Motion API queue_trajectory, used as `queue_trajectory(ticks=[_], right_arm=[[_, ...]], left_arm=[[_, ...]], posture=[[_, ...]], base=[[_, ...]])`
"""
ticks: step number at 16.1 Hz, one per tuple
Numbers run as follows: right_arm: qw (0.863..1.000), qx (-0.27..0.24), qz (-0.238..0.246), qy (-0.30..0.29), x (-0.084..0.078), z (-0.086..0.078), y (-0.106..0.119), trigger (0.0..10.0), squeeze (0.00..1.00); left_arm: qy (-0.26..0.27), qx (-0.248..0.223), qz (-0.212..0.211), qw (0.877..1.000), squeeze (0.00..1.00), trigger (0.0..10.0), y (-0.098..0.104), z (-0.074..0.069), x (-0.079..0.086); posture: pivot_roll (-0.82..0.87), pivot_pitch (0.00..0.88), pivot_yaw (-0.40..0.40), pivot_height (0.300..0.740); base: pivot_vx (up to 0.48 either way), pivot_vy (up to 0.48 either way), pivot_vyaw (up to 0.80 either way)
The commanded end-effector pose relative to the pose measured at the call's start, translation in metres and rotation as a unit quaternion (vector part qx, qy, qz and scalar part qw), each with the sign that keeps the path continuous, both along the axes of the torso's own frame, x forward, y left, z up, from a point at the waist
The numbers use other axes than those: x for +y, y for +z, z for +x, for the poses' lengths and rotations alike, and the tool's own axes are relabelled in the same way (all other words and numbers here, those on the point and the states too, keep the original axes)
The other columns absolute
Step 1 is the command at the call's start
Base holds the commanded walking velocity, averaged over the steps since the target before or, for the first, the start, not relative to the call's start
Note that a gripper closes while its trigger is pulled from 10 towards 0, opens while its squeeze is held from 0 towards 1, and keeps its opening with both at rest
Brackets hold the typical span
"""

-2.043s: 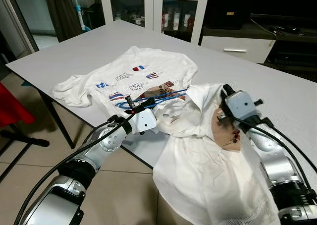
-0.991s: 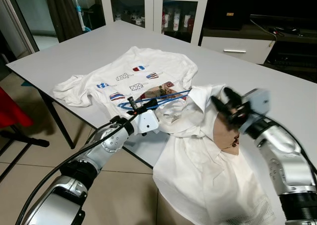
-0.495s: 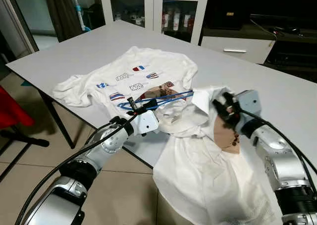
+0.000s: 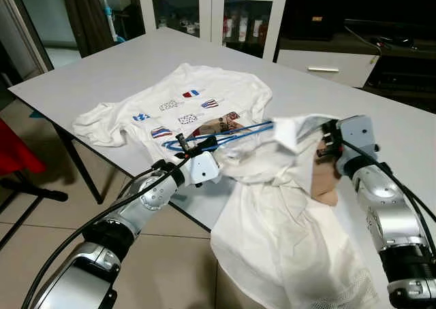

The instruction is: Hang hanger

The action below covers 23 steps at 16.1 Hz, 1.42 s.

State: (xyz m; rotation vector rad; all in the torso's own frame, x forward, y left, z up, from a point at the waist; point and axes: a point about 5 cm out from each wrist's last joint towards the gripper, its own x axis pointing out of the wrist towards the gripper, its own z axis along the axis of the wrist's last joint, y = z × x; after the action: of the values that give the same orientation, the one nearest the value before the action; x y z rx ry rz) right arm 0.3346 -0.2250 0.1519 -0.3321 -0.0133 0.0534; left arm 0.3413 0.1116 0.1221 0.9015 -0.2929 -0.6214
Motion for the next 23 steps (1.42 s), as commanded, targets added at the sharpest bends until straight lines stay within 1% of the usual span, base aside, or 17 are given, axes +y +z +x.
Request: queue_trajectory(ticks=[1,2,4,6,8,9,11,12,13,14,16,17,18,19,21,22,23], right_arm=[[0.999,-0.018,-0.011,-0.028,-0.011,0.001,0.007,0.0,0.0],[0.998,-0.023,-0.018,-0.049,-0.018,0.001,0.008,0.0,0.0],[0.997,-0.026,-0.023,-0.066,-0.023,0.001,0.008,0.0,0.0],[0.994,-0.037,-0.029,-0.101,-0.033,0.0,0.009,0.0,0.0],[0.987,-0.05,-0.038,-0.15,-0.048,-0.002,0.012,0.0,0.0],[0.985,-0.049,-0.038,-0.16,-0.051,-0.003,0.012,0.0,0.0],[0.991,-0.058,-0.02,-0.121,-0.041,-0.001,0.015,0.0,0.0],[0.993,-0.072,-0.01,-0.089,-0.032,-0.001,0.018,3.8,0.0],[0.996,-0.09,0.017,-0.024,-0.011,-0.003,0.024,10.0,0.0],[0.995,-0.093,0.033,0.006,-0.002,-0.004,0.026,10.0,0.0],[0.992,-0.098,0.034,0.072,0.016,-0.01,0.028,10.0,0.0],[0.986,-0.1,0.034,0.129,0.031,-0.018,0.029,10.0,0.0],[0.98,-0.106,0.039,0.165,0.04,-0.024,0.032,10.0,1.0],[0.974,-0.11,0.048,0.192,0.048,-0.03,0.034,10.0,1.0],[0.971,-0.109,0.047,0.206,0.054,-0.033,0.035,10.0,1.0],[0.97,-0.107,0.033,0.214,0.062,-0.037,0.033,10.0,0.96],[0.97,-0.109,0.029,0.217,0.064,-0.039,0.033,10.0,0.25]], left_arm=[[-0.006,-0.002,0.001,1.0,0.0,0.0,0.0,-0.001,-0.002],[-0.005,-0.001,0.002,1.0,0.0,0.0,-0.001,-0.001,-0.002],[-0.006,-0.001,0.002,1.0,0.0,0.0,-0.001,-0.002,-0.002],[-0.007,-0.001,0.003,1.0,0.0,0.0,-0.001,-0.002,-0.002],[-0.009,-0.001,0.004,1.0,0.0,0.0,-0.001,-0.002,-0.002],[-0.009,-0.002,0.004,1.0,0.0,0.0,0.0,-0.001,-0.002],[-0.009,-0.003,0.006,1.0,0.0,0.0,0.0,-0.001,-0.002],[-0.009,-0.002,0.007,1.0,0.0,0.0,0.0,-0.001,-0.002],[-0.01,-0.002,0.008,1.0,0.0,0.0,0.0,-0.001,-0.002],[-0.01,-0.002,0.008,1.0,0.0,0.0,0.0,-0.001,-0.001],[-0.009,-0.002,0.008,1.0,0.0,0.0,0.0,-0.001,-0.001],[-0.009,-0.002,0.008,1.0,0.0,0.0,0.0,-0.002,-0.001],[-0.009,-0.002,0.008,1.0,0.0,0.0,0.0,-0.002,-0.001],[-0.009,-0.002,0.008,1.0,0.0,0.0,-0.001,-0.002,-0.001],[-0.009,-0.002,0.007,1.0,0.0,0.0,-0.001,-0.001,-0.002],[-0.009,-0.001,0.007,1.0,0.0,0.0,-0.001,-0.001,-0.002],[-0.009,-0.001,0.006,1.0,0.0,0.0,-0.001,-0.002,-0.002]], posture=[[0.04,0.026,-0.017,0.74],[0.04,0.026,-0.017,0.74],[0.04,0.025,-0.016,0.74],[0.04,0.024,-0.014,0.74],[0.04,0.021,-0.011,0.74],[0.04,0.021,-0.011,0.74],[0.04,0.019,-0.007,0.74],[0.04,0.018,-0.007,0.74],[0.05,0.017,-0.008,0.74],[0.05,0.017,-0.008,0.74],[0.04,0.017,-0.008,0.74],[0.04,0.018,-0.009,0.74],[0.04,0.019,-0.01,0.74],[0.04,0.019,-0.011,0.74],[0.04,0.021,-0.012,0.74],[0.04,0.021,-0.012,0.74],[0.04,0.022,-0.013,0.74]], base=[[0.0,0.0,0.0],[0.0,0.0,0.0],[0.0,0.0,0.0],[0.0,0.0,0.0],[0.0,0.0,0.0],[0.0,0.0,0.0],[0.0,0.0,0.0],[0.0,0.0,0.0],[0.0,0.0,0.0],[0.0,0.0,0.0],[0.0,0.0,0.0],[0.0,0.0,0.0],[0.0,0.0,0.0],[0.0,0.0,0.0],[0.0,0.0,0.0],[0.0,0.0,0.0],[0.0,0.0,0.0]])
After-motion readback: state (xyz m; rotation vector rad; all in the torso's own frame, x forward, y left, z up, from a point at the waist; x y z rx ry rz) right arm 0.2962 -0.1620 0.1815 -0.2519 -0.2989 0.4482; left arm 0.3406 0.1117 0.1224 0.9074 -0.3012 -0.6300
